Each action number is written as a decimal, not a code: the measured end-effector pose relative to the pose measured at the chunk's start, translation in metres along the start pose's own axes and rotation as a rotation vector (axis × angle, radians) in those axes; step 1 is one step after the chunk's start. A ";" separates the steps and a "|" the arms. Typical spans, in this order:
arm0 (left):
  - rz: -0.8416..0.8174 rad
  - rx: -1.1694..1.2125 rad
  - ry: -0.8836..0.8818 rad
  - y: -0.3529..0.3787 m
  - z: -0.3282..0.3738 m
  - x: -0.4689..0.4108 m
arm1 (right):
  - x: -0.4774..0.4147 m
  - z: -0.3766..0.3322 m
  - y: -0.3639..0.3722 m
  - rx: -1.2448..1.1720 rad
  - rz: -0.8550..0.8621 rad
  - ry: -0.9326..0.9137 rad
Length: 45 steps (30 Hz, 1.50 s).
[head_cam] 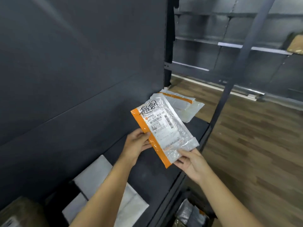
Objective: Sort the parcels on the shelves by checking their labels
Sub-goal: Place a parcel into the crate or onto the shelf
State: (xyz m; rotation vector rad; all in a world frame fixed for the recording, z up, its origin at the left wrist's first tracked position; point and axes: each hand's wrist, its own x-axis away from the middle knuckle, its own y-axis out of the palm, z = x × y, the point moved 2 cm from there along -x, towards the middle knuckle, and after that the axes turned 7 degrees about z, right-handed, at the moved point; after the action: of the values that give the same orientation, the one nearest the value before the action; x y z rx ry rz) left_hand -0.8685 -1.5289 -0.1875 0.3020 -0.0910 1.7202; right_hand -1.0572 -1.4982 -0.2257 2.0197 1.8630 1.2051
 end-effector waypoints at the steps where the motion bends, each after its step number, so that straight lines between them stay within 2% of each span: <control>1: 0.002 0.001 0.006 0.003 0.002 0.018 | 0.016 -0.006 -0.003 0.012 -0.008 -0.026; 9: -0.055 0.070 0.050 0.028 0.007 0.143 | 0.123 -0.050 -0.030 0.168 0.039 -0.231; 13: 0.023 0.196 0.098 0.007 0.022 0.176 | 0.157 -0.079 -0.032 0.222 0.061 -0.348; 18: 0.031 0.076 0.158 -0.013 0.048 0.201 | 0.187 -0.092 -0.013 0.488 0.028 -0.433; 21: 0.034 0.044 0.176 -0.022 0.057 0.210 | 0.194 -0.093 0.008 0.560 0.030 -0.482; 24: 0.091 0.070 0.195 -0.038 0.063 0.220 | 0.197 -0.089 0.028 0.538 0.016 -0.474; 29: 0.233 0.228 0.205 -0.072 0.073 0.226 | 0.201 -0.070 0.055 0.491 -0.167 -0.384; 32: 0.245 0.256 0.203 -0.084 0.069 0.227 | 0.202 -0.057 0.061 0.528 -0.179 -0.385; 37: 0.192 0.262 0.197 -0.092 0.058 0.232 | 0.198 -0.057 0.069 0.532 -0.148 -0.412; 40: 0.118 0.187 0.176 -0.094 0.059 0.237 | 0.195 -0.060 0.071 0.469 -0.126 -0.415; 43: -0.146 -0.099 0.083 -0.086 0.061 0.244 | 0.196 -0.065 0.065 0.338 0.016 -0.483; 45: -0.319 -0.300 0.019 -0.073 0.058 0.248 | 0.198 -0.072 0.058 0.367 0.102 -0.553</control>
State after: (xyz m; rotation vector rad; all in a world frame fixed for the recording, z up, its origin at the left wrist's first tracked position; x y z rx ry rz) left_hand -0.8234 -1.2923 -0.0770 0.0720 -0.2706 1.3695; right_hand -1.0752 -1.3641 -0.0537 2.3335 1.7918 0.2611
